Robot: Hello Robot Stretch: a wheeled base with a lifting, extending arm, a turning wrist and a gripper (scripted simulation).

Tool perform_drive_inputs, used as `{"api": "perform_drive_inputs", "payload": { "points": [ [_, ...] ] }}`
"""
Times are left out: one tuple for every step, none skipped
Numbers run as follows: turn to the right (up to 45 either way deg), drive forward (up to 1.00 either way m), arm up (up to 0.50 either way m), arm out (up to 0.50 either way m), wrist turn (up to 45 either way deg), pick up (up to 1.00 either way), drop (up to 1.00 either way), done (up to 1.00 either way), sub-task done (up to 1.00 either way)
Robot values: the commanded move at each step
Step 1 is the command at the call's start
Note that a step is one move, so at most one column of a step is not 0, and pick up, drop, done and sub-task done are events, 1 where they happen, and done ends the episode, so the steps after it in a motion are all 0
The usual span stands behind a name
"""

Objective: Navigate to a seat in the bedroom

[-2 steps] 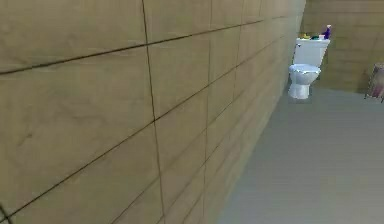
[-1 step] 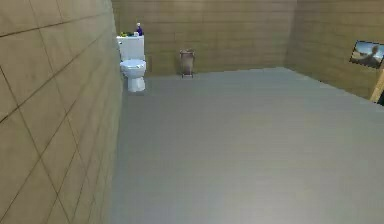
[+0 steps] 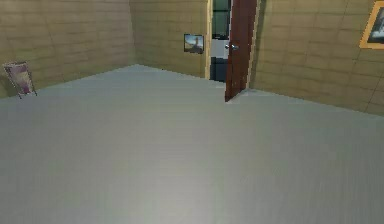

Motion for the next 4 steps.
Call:
{"api": "perform_drive_inputs", "payload": {
  "points": [
    [0.0, 1.00, 0.00, 0.00, 0.0, 0.00, 0.00, 0.00, 0.00],
    [0.0, 1.00, 0.00, 0.00, 0.0, 0.00, 0.00, 0.00, 0.00],
    [3.0, 0.00, 0.00, 0.00, 0.0, 0.00, 0.00, 0.00, 0.00],
    [0.0, 1.00, 0.00, 0.00, 0.0, 0.00, 0.00, 0.00, 0.00]
  ]
}}
